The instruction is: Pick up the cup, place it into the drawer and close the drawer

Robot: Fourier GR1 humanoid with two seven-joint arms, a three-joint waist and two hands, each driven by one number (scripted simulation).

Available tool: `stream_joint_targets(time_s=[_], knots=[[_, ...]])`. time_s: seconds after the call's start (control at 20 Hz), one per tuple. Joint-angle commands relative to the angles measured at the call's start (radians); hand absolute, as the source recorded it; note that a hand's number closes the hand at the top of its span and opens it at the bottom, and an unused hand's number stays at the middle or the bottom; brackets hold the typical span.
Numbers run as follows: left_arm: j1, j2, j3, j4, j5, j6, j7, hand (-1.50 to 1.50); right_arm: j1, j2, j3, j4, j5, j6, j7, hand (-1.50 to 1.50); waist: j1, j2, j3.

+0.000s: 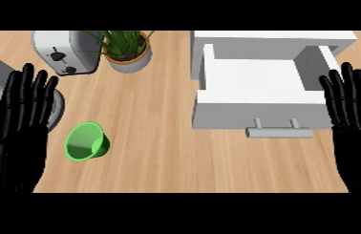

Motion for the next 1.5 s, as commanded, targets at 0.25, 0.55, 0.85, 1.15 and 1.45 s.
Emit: stream_joint_targets(time_s=[0.25,0.55,0.85,1.15,1.45], knots=[[0.198,0.075,0.113,-0.126,0.111,-0.12,-0.054,-1.5,0.005,0.047,0.046,-0.018,0.004,0.006,-0.069,-1.5,0.014,-0.017,0.027],[0.181,-0.015,0.228,0.061,0.32,-0.079,0.005,-1.5,-0.049,-0.003,0.064,0.075,-0.046,0.097,0.041,-1.5,0.009,-0.015,0.026],[0.11,0.011,0.26,0.252,0.26,-0.089,-0.049,-1.5,-0.188,-0.045,-0.033,0.176,-0.11,0.131,0.097,-1.5,0.006,-0.014,0.027],[0.132,0.01,0.286,0.396,0.26,-0.134,-0.124,-1.5,-0.255,-0.048,-0.071,0.309,-0.113,0.161,-0.004,-1.5,0.008,-0.014,0.027],[0.146,-0.031,0.294,0.617,0.18,-0.123,-0.317,-1.5,-0.254,-0.075,-0.105,0.206,-0.138,0.158,0.096,-1.5,0.003,-0.015,0.026]])
